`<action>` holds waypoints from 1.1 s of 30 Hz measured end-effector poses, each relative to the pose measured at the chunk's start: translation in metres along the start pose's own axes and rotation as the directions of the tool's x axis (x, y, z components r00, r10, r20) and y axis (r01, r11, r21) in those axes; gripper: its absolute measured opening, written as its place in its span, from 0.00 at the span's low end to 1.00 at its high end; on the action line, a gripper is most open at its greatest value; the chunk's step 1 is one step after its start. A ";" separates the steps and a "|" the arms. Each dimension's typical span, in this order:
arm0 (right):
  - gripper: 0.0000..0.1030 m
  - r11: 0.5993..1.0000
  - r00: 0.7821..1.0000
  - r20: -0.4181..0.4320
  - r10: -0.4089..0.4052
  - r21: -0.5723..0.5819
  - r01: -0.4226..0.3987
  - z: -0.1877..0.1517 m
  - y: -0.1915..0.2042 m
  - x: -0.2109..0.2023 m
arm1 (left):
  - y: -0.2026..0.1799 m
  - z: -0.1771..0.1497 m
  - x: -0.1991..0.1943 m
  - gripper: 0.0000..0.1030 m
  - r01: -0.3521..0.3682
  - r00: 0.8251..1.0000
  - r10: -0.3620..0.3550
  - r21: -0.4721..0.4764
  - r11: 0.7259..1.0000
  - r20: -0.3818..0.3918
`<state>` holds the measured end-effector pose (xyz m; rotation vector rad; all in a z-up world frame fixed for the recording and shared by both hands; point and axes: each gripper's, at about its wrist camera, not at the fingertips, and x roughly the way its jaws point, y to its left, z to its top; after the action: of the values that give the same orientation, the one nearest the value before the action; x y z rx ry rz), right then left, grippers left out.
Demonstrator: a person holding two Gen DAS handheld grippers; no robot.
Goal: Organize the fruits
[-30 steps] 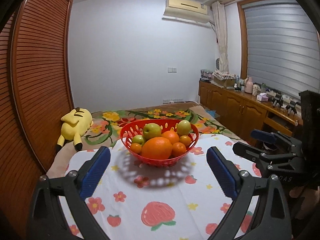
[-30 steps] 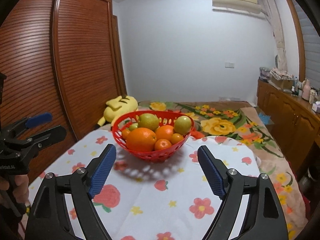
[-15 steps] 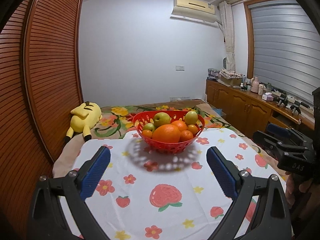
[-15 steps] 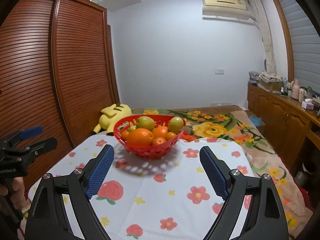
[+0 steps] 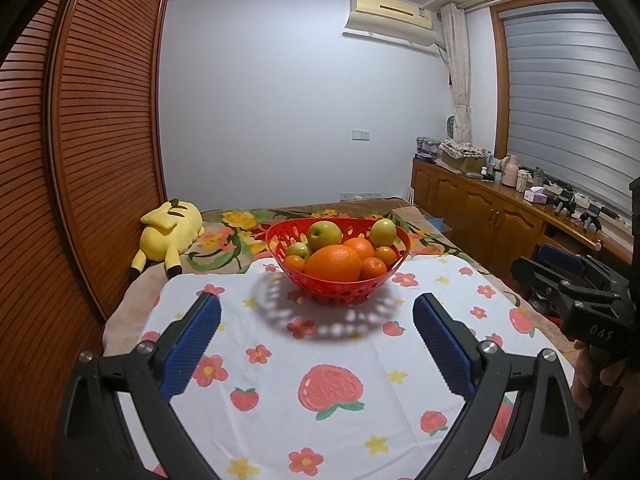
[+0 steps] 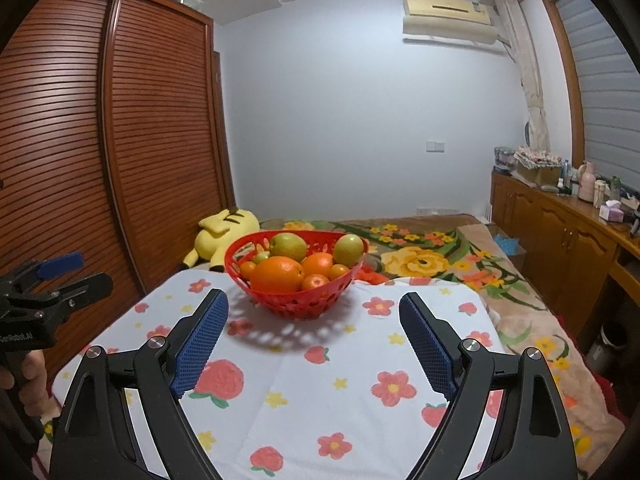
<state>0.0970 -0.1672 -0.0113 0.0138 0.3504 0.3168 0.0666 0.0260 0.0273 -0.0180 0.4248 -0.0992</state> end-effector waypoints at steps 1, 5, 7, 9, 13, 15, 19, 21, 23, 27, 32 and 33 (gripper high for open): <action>0.87 1.000 1.000 0.000 -0.001 -0.001 0.001 0.000 0.000 0.000 | 0.000 -0.001 0.000 0.95 0.000 1.000 0.000 -0.002 1.000 -0.002; 0.87 1.000 1.000 0.001 -0.006 -0.010 0.006 -0.001 0.003 -0.001 | 0.001 -0.001 0.000 0.95 0.000 1.000 0.000 -0.003 1.000 0.000; 0.87 1.000 1.000 0.001 -0.008 -0.012 0.008 -0.001 0.004 -0.001 | 0.000 -0.002 -0.001 0.95 0.002 1.000 -0.002 -0.003 1.000 0.003; 0.87 1.000 1.000 0.001 -0.005 -0.012 0.005 -0.001 0.004 -0.001 | 0.000 -0.003 -0.001 0.95 0.001 1.000 -0.001 -0.002 1.000 0.004; 0.87 1.000 1.000 0.001 -0.006 -0.012 0.006 -0.002 0.005 -0.001 | 0.000 -0.004 -0.002 0.95 0.003 1.000 -0.003 -0.001 1.000 0.007; 0.87 1.000 1.000 0.001 -0.006 -0.014 0.006 -0.002 0.005 -0.001 | 0.000 -0.004 -0.002 0.95 0.004 1.000 -0.004 -0.002 1.000 0.006; 0.87 1.000 1.000 0.001 -0.006 -0.013 0.006 -0.002 0.005 -0.001 | -0.001 -0.005 -0.003 0.95 0.003 1.000 -0.003 -0.001 1.000 0.008; 0.87 1.000 1.000 0.001 -0.007 -0.013 0.007 -0.002 0.005 -0.001 | -0.001 -0.005 -0.004 0.95 0.005 1.000 -0.005 0.000 1.000 0.009; 0.87 1.000 1.000 0.002 -0.006 -0.013 0.006 -0.002 0.005 -0.001 | -0.001 -0.004 -0.006 0.95 0.006 1.000 -0.006 0.000 1.000 0.013; 0.87 1.000 1.000 0.004 -0.009 -0.016 0.009 -0.002 0.006 -0.001 | -0.002 -0.003 -0.010 0.95 0.006 1.000 -0.006 0.001 1.000 0.022; 0.87 1.000 1.000 0.004 -0.008 -0.017 0.008 -0.002 0.007 -0.001 | -0.003 -0.002 -0.015 0.95 0.006 0.999 -0.006 0.005 1.000 0.032; 0.87 1.000 1.000 0.005 -0.008 -0.018 0.008 -0.002 0.007 -0.001 | -0.003 -0.001 -0.015 0.95 0.005 0.999 -0.005 0.005 1.000 0.032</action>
<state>0.0932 -0.1608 -0.0121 -0.0043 0.3429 0.3118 0.0523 0.0247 0.0324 -0.0153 0.3925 -0.1049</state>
